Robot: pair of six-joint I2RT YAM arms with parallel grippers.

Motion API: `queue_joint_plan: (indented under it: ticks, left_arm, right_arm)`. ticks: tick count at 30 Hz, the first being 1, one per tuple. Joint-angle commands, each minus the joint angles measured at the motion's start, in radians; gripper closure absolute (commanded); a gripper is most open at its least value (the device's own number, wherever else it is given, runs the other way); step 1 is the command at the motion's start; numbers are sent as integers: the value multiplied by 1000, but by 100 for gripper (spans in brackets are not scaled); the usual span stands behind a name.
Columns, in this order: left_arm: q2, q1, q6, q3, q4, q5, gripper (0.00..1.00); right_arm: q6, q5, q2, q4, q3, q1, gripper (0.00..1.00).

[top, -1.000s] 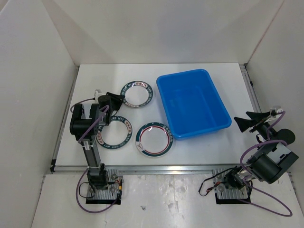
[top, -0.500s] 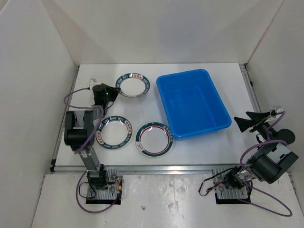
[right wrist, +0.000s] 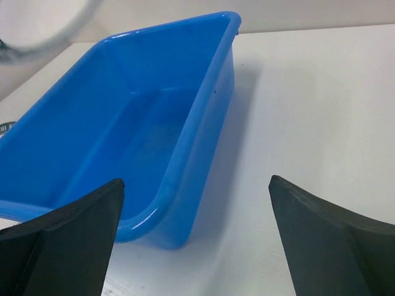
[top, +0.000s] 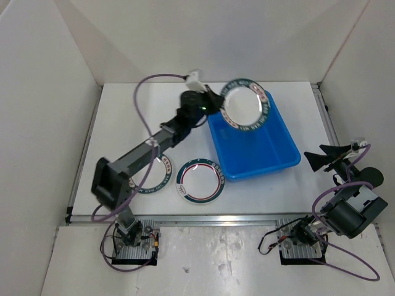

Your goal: Place the plates into the plastic bin on the countertop

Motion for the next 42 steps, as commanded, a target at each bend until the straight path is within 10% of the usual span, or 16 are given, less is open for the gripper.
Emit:
queue_joint_plan:
  ticks: [1, 16, 27, 42]
  left_arm:
    - [68, -6, 7, 40, 7, -9, 100]
    - [567, -162, 113, 521, -241, -73, 93]
    - [608, -157, 202, 508, -293, -95, 50]
    - [313, -201, 271, 221, -185, -211, 23]
  right_arm:
    - [-23, -15, -21, 278, -2, 1, 0]
    - [-27, -15, -25, 278, -4, -1, 0]
    - [-27, -15, -25, 278, -5, -1, 0]
    - [-27, -15, -25, 278, -5, -1, 0]
